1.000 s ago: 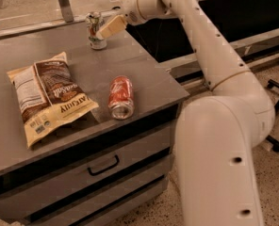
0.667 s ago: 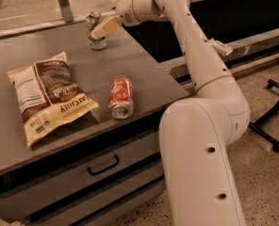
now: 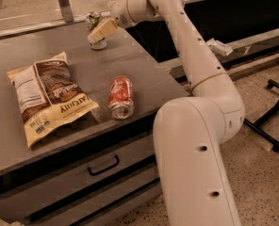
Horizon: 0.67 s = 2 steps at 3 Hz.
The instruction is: Move 7up can near coke can
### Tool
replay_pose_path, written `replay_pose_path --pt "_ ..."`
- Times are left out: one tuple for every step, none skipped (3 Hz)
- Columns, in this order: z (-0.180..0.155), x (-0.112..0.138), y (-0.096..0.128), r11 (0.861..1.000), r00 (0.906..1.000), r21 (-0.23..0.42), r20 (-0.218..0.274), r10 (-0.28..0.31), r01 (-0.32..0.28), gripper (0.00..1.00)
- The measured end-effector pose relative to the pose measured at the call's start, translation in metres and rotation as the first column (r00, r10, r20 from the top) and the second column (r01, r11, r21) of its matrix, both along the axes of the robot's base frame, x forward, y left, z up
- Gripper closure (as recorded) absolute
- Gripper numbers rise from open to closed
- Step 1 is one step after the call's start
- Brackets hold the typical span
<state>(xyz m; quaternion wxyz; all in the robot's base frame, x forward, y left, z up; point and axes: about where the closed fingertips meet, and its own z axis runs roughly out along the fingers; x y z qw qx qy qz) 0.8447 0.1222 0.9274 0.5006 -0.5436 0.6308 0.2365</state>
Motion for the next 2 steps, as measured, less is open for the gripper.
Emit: replay_pose_path --pt "-0.004 0.002 0.007 1.0 0.9999 0.014 0.011 0.013 -0.014 0.0" --pt "-0.011 0.006 0.021 0.999 0.9989 0.02 0.04 0.025 -0.026 0.0"
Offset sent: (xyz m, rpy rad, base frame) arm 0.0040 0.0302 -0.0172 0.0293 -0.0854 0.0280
